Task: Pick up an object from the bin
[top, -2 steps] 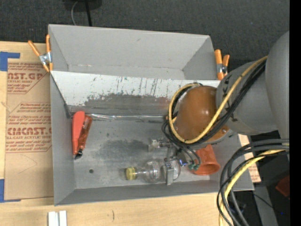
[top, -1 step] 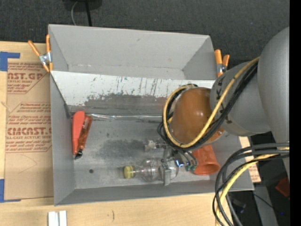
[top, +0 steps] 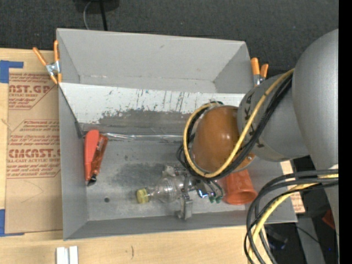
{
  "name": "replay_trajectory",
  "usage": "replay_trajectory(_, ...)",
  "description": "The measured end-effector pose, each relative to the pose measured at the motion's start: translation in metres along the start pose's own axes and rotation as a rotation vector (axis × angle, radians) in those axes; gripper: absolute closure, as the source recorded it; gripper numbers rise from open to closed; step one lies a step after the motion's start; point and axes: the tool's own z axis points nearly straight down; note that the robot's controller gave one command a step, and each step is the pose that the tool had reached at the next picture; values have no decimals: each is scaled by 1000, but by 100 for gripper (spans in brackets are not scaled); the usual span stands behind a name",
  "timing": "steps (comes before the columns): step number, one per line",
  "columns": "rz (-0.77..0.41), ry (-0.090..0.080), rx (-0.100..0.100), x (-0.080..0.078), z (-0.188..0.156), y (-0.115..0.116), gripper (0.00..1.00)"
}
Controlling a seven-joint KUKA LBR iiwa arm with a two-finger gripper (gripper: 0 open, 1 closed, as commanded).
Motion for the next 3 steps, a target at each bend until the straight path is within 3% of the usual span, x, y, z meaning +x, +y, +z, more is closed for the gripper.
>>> replay_trajectory(1,-168,6,6,8,3,4,100)
replay_trajectory(2,-168,6,6,8,3,4,100)
replay_trajectory(3,-160,13,5,6,-49,0,100)
